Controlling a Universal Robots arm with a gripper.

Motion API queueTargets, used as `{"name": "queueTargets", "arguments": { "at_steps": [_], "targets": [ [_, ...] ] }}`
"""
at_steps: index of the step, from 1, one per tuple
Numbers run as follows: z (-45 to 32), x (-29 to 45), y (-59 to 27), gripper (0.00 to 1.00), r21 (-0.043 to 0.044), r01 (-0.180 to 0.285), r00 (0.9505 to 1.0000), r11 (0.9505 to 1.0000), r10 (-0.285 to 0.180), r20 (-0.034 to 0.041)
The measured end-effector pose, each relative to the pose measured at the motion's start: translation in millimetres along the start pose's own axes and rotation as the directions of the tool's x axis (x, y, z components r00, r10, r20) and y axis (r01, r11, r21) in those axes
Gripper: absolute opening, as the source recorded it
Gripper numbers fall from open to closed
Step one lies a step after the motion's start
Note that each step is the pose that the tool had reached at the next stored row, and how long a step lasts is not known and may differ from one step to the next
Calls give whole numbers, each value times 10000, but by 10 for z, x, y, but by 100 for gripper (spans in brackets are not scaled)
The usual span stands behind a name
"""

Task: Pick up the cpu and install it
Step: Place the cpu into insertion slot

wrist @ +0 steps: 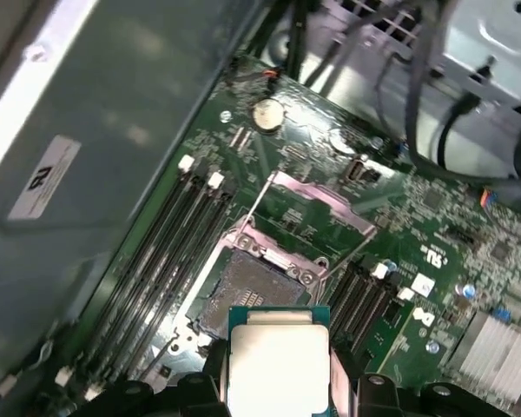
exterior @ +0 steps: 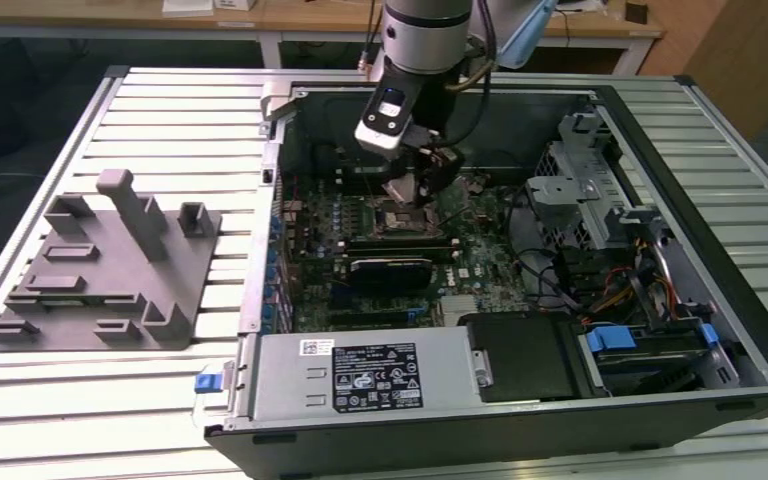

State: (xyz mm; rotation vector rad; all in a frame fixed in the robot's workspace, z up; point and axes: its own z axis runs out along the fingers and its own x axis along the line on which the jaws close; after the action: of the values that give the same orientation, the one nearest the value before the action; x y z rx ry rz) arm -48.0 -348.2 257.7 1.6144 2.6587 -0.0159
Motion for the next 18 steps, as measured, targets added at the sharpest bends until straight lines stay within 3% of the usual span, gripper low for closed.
{"name": "queueTargets", "arguments": {
  "at_steps": [5, 9, 13, 18],
  "targets": [
    [8, 0, 0, 55, 29, -898, 9960, 9960, 898, 8],
    [15, 0, 0, 55, 51, -1627, 9867, 9867, 1626, 16],
    [21, 1, 0, 55, 72, -2332, 9724, 9724, 2332, 26],
    [34, 1, 0, 55, 97, -3211, 9470, 9470, 3211, 40]
  ]
}}
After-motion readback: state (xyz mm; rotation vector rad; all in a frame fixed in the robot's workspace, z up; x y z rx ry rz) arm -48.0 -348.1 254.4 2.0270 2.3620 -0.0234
